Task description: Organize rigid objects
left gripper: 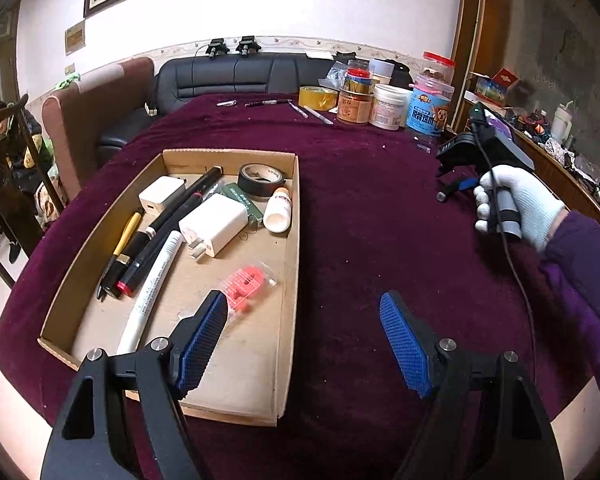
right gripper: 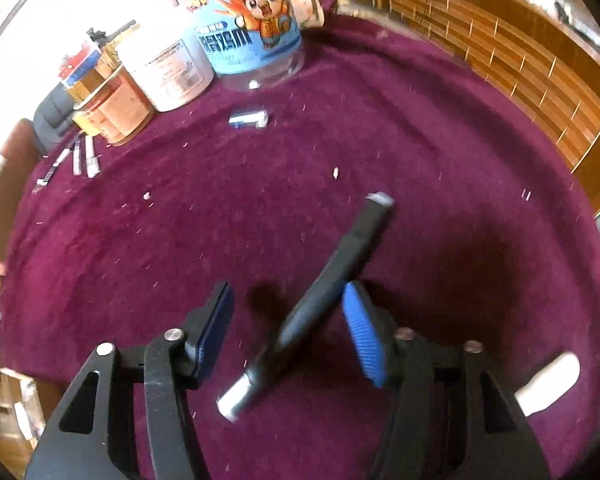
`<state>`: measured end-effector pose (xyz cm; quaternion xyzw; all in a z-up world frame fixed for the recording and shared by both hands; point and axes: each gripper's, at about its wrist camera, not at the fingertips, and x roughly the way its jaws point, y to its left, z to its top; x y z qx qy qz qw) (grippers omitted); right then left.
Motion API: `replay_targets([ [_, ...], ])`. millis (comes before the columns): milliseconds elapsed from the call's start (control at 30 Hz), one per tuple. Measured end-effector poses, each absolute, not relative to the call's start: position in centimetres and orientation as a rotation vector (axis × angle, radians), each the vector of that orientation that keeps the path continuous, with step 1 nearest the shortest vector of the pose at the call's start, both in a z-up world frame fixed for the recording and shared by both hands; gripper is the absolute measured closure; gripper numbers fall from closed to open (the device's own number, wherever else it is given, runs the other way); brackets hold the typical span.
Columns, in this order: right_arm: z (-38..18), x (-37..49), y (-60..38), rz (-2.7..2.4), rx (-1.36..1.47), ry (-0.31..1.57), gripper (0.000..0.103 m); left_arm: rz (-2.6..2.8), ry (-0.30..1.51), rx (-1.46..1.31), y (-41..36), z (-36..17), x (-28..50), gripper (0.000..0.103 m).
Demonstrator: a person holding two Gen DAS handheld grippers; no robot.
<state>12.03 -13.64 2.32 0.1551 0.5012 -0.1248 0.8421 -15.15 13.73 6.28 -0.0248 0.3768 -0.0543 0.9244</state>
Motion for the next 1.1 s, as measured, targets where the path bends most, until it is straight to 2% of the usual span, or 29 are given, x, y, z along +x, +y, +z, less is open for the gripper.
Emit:
replay_targets([
  [67, 2.3, 11.6, -13.0, -0.218, 0.293, 1.065, 0.090, -0.114, 0.779, -0.059, 13.9, 6.2, -15.2, 0.029],
  [100, 2.4, 11.2, -12.7, -0.198, 0.283, 1.067, 0.091, -0.113, 0.778, -0.063, 14.0, 6.2, -15.2, 0.029],
  [567, 1.9, -4.5, -8.9, 0.201, 0.331, 1.172, 0.090, -0.174, 0.819, -0.105, 12.6, 5.8, -15.7, 0.029],
  [633, 2.0, -5.4, -9.6, 0.263, 0.407, 1.203, 0.090, -0.198, 0.829, -0.109, 12.1, 5.8, -16.0, 0.029],
  [700, 3.1, -5.5, -12.5, 0.250, 0.497, 1.154, 0.090, -0.206, 0.821, -0.098, 11.8, 6.2, -16.5, 0.029],
  [733, 4.2, -5.6, -14.9, 0.180, 0.509, 1.096, 0.089, -0.206, 0.810, -0.093, 11.8, 6.5, -16.8, 0.029],
  [767, 4.6, -5.7, -16.6, 0.128, 0.519, 1.069, 0.085, -0.206, 0.804, -0.094, 11.8, 6.7, -17.0, 0.029],
  [800, 4.9, -5.7, -18.6, 0.076, 0.548, 1.047, 0.076, -0.204, 0.798, -0.098, 11.9, 6.8, -17.2, 0.029],
  [867, 4.9, -5.9, -22.8, -0.021, 0.633, 1.010, 0.070, -0.198, 0.797, -0.106, 12.0, 6.9, -17.1, 0.029],
  [1100, 3.2, -5.3, -27.3, -0.164, 0.712, 1.011, 0.070, -0.235, 0.848, -0.097, 10.4, 6.1, -16.6, 0.029],
])
